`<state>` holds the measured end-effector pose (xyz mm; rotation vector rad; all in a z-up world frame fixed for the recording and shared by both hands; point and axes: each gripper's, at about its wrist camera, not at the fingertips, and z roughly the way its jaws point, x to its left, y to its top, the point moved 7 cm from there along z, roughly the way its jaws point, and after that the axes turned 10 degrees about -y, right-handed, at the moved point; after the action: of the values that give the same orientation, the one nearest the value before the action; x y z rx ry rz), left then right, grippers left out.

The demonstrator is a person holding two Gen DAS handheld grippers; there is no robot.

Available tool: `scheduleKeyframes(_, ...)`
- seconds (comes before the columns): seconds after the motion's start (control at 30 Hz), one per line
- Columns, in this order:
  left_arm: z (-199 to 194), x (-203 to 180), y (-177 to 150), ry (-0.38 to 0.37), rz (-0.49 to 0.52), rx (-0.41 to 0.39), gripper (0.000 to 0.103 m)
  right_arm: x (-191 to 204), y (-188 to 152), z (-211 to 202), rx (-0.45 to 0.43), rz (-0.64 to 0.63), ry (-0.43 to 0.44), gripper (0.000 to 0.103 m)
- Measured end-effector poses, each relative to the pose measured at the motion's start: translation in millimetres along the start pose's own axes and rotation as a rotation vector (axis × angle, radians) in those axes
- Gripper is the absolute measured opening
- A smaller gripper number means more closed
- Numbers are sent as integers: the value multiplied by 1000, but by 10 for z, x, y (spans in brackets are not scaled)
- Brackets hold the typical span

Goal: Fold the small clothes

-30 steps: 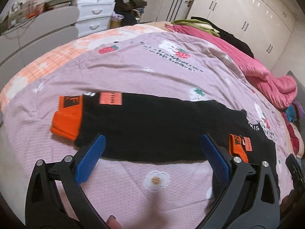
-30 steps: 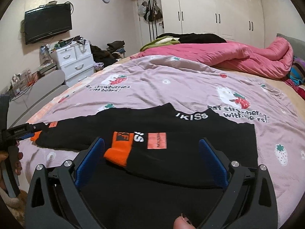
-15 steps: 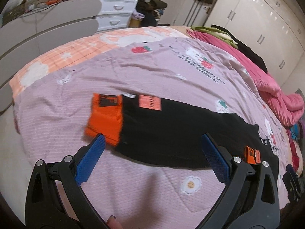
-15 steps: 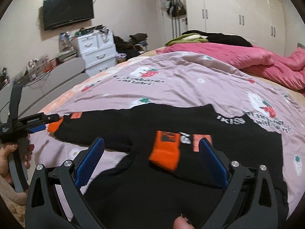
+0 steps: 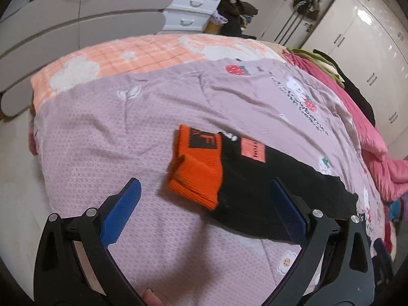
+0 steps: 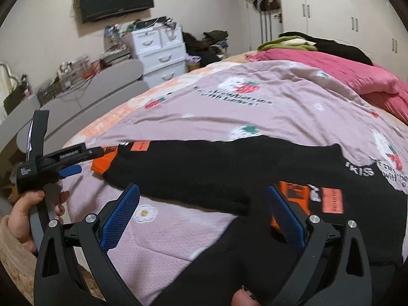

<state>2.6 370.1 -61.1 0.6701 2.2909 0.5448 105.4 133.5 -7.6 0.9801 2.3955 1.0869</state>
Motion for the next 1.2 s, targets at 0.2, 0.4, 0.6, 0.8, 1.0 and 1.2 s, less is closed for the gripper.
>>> scheduleKeyframes(0.2,113,43,-19,-71,-46,24,94,183,-38,87,15,-36,17,98)
scheduleKeyframes(0.4,238,-36,-7,-43,-3,20,45,14,-91,43,14,-25,-12,98)
scheduleKeyframes(0.6,221,-261,41,-80,64,-9,9,-364,-116,-155,-18,-3,-80,98)
scheduleKeyframes(0.8,27,-795,26,-166,187,-75,9,-834,-217,-352,-33,50,-149,98)
scheduleKeyframes(1.0,-135,-1369,-65,-302,242,-110,9,-1320,-345,-537,-43,149,-195,98)
scheduleKeyframes(1.2,-83,-1832,-255,-393,278,-83,8,-1776,-473,-673,-49,257,-229,98)
